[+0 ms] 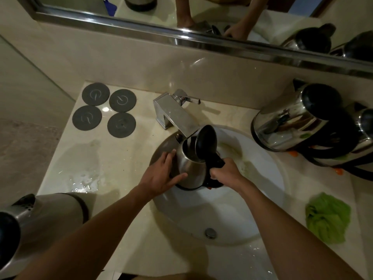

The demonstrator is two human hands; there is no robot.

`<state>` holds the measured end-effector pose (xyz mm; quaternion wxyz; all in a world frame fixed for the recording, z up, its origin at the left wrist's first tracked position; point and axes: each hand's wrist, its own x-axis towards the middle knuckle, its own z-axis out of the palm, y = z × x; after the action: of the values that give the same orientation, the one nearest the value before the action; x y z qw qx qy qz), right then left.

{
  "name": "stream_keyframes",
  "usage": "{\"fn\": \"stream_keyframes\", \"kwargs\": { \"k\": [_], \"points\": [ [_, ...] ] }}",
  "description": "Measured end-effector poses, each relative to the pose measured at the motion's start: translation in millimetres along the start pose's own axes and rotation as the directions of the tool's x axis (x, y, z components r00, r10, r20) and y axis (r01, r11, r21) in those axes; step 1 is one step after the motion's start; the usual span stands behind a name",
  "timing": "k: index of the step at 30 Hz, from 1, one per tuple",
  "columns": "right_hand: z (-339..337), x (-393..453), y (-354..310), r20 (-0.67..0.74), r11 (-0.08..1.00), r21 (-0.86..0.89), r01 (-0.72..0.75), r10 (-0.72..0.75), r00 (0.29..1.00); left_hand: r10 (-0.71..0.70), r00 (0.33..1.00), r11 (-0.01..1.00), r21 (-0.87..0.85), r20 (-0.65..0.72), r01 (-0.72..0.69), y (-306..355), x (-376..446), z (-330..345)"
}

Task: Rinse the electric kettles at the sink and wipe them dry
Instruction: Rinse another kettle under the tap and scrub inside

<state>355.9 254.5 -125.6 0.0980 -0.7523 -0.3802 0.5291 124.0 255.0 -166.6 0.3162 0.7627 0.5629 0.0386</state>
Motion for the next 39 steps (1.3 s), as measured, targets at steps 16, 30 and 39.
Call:
{"fn": "stream_keyframes", "kwargs": {
  "k": [16,30,39],
  "points": [
    [-1,9,4,-0.006,0.998,-0.025,0.057,-0.057,0.998,0.003,0.995,0.999,0.049,-0.100,0.002,-10,0,11],
    [-3,15,5,0.002,0.999,-0.023,0.050,-0.049,0.999,-0.020,0.995,0.999,0.033,-0.098,0.024,-8,1,11],
    [-2,20,7,0.024,0.999,-0.015,0.049,-0.048,0.999,-0.031,0.994,0.999,0.036,-0.105,0.035,-9,1,11]
  ]
}}
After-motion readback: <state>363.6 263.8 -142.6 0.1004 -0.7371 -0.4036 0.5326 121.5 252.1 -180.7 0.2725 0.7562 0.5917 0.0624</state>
